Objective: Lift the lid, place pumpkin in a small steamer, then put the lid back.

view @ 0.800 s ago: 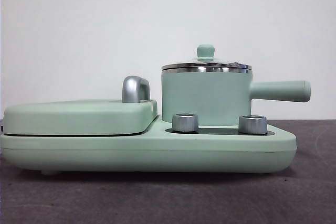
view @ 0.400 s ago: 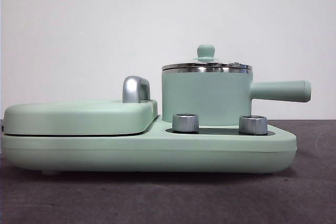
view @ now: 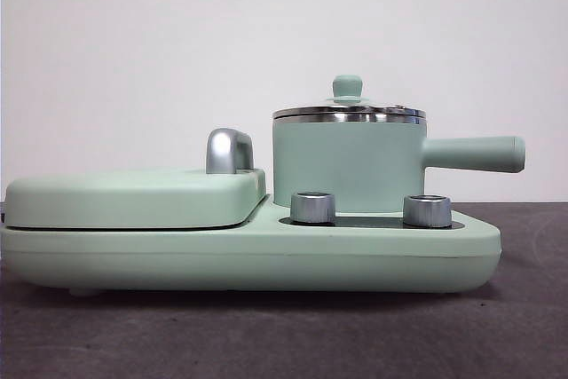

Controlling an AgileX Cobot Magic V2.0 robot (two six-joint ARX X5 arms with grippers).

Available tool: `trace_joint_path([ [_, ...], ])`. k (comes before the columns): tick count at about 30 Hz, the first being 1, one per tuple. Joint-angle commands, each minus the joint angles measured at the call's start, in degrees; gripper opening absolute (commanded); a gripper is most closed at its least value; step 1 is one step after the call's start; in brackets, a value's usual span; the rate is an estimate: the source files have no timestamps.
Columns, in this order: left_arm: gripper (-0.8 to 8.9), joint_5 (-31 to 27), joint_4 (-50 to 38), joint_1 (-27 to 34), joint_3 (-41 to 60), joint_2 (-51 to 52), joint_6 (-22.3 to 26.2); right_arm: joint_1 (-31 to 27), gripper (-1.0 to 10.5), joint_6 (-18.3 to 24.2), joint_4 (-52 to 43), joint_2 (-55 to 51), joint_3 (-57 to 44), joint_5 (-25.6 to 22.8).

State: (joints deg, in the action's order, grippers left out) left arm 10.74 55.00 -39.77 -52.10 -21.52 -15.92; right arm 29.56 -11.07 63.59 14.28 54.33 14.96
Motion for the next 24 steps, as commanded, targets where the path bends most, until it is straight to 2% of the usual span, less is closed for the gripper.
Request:
trace_joint_path([
  [1, 0.20, -0.07, -0.63, -0.33, -0.66, -0.20, 0.39, 0.31, 0.4, -0.55, -0.55, 0.20, 0.39, 0.04],
  [15, 0.20, -0.04, -0.74, 0.48, 0.02, 0.13, 0.24, 0.31, 0.4, -0.52, -0.57, 0.17, 0.42, 0.04],
  [20, 0.20, -0.07, -1.20, 7.54, 3.37, 1.31, 0.31, 0.31, 0.4, -0.52, -0.57, 0.17, 0.44, 0.04],
  [24, 0.20, -0.28, -11.37, 16.85, 10.75, 4.63, 3.10, 0.31, 0.4, -0.52, -0.57, 0.17, 0.42, 0.04],
])
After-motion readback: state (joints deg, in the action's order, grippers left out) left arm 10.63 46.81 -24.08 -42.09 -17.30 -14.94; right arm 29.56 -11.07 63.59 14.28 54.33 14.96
